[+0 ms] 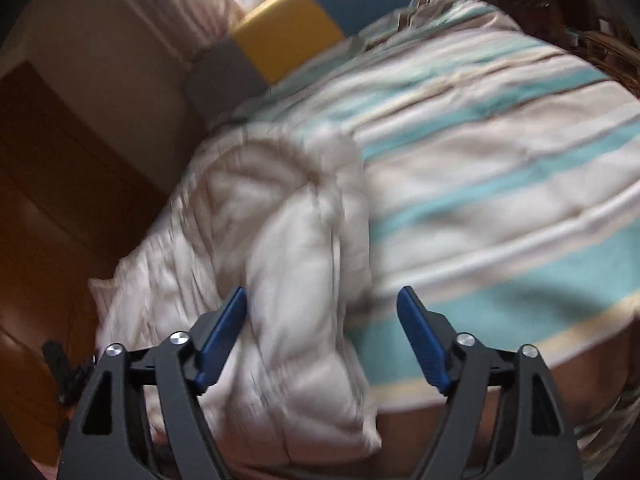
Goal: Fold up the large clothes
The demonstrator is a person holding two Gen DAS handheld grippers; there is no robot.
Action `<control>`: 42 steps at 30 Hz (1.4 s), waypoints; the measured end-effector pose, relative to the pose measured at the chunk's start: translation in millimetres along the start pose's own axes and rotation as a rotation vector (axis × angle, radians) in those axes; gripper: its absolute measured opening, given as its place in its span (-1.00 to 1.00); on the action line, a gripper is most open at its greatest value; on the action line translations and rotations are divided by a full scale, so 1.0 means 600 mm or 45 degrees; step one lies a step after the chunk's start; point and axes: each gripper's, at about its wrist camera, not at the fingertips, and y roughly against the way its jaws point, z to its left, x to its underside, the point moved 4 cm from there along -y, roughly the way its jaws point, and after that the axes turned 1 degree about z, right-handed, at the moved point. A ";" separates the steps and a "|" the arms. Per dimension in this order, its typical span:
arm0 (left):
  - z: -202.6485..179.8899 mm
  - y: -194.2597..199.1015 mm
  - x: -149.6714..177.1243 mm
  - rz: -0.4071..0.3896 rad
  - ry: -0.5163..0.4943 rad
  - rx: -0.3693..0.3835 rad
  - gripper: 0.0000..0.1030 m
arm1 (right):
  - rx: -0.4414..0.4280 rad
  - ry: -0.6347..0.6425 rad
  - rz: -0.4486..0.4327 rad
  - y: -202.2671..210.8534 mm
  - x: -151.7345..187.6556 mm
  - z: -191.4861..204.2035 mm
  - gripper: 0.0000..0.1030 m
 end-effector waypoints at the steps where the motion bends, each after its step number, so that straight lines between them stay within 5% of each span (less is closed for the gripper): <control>1: 0.004 0.003 -0.016 -0.025 0.013 -0.006 0.61 | 0.013 0.015 0.004 -0.007 -0.014 0.014 0.62; 7: -0.015 -0.059 -0.097 0.007 0.055 0.040 0.66 | 0.068 0.136 0.046 -0.080 -0.065 0.053 0.62; 9: -0.028 -0.095 -0.113 0.068 0.032 0.010 0.66 | 0.134 0.192 0.059 -0.104 -0.076 0.074 0.41; 10: -0.036 -0.121 -0.114 0.139 0.016 0.015 0.47 | 0.151 0.215 0.067 -0.110 -0.071 0.082 0.10; 11: -0.040 -0.143 -0.111 0.203 0.012 -0.012 0.09 | 0.165 0.240 0.078 -0.118 -0.068 0.088 -0.10; 12: -0.041 -0.158 -0.106 0.242 0.010 -0.035 -0.06 | 0.170 0.272 0.086 -0.124 -0.062 0.099 -0.20; 14: -0.047 -0.159 -0.106 0.233 0.004 -0.003 -0.43 | 0.180 0.325 0.092 -0.120 -0.053 0.113 -0.65; 16: -0.052 -0.140 -0.126 0.139 -0.027 -0.052 -0.52 | 0.215 0.364 0.005 -0.096 -0.064 0.130 -0.70; 20: -0.066 -0.089 -0.199 -0.095 -0.048 -0.136 -0.61 | 0.192 0.335 -0.169 -0.062 -0.118 0.156 -0.71; 27: -0.089 -0.127 -0.278 -0.218 -0.071 -0.303 -0.61 | 0.267 0.247 -0.278 -0.116 -0.180 0.163 -0.71; 35: -0.088 -0.247 -0.252 -0.119 -0.176 -0.550 -0.60 | 0.497 0.273 -0.189 -0.235 -0.156 0.102 -0.59; 42: -0.050 -0.329 -0.213 0.027 -0.159 -0.569 -0.29 | 0.609 0.341 -0.110 -0.296 -0.137 0.078 -0.40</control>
